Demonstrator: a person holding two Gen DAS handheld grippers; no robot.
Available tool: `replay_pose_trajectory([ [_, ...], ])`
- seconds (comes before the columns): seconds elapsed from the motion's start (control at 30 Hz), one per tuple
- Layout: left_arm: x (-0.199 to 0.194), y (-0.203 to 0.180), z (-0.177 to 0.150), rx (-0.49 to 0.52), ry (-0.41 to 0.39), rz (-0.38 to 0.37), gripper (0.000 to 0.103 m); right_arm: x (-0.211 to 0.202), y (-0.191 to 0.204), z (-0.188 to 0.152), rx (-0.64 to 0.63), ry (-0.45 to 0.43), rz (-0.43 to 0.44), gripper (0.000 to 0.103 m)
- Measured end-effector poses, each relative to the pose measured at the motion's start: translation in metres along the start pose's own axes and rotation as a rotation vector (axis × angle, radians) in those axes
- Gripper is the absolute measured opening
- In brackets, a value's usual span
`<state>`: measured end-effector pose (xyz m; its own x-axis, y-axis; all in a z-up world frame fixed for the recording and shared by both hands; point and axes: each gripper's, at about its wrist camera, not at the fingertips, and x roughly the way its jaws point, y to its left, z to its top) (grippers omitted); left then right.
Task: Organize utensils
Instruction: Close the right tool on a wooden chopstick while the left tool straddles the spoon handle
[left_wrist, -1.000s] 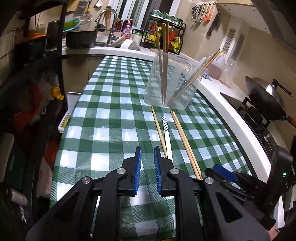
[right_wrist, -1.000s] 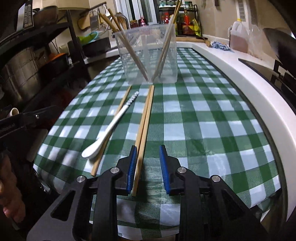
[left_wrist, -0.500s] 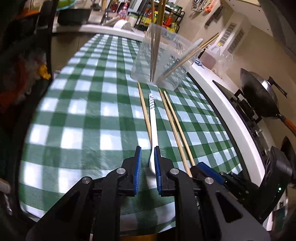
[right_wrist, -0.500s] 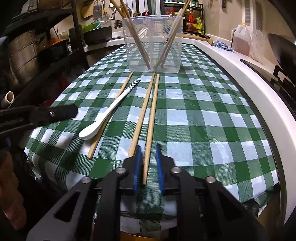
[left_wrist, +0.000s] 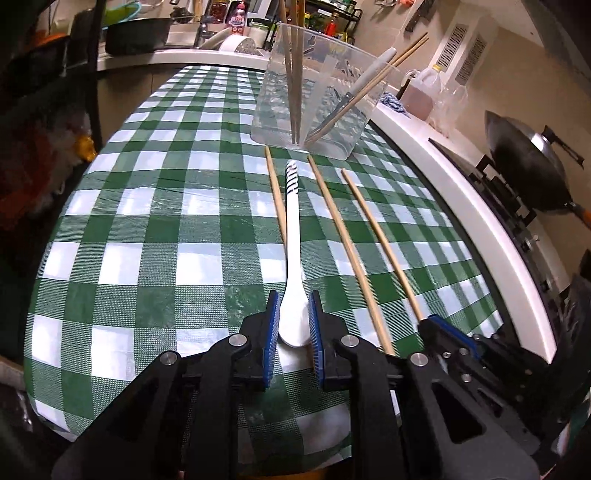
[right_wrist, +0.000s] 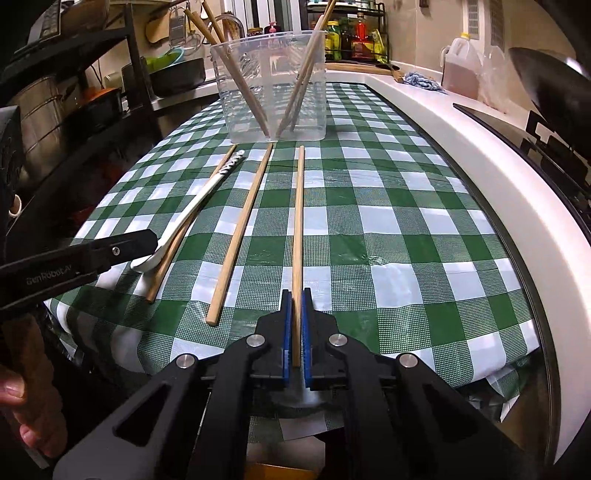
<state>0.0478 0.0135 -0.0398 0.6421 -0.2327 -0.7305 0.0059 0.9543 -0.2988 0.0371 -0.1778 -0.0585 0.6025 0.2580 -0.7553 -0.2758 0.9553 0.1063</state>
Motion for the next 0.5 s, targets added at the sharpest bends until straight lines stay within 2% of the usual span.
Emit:
replay_pose_trajectory([
  [0.4, 0.0036, -0.0002, -0.0072, 0.015, 0.003, 0.031, 0.022, -0.0002, 0.0016, -0.0010, -0.008, -0.007, -0.005, 0.005],
  [0.5, 0.0021, -0.0022, -0.0093, 0.050, -0.008, 0.071, 0.025, -0.0003, 0.0016, -0.0010, -0.010, -0.010, -0.007, 0.005],
])
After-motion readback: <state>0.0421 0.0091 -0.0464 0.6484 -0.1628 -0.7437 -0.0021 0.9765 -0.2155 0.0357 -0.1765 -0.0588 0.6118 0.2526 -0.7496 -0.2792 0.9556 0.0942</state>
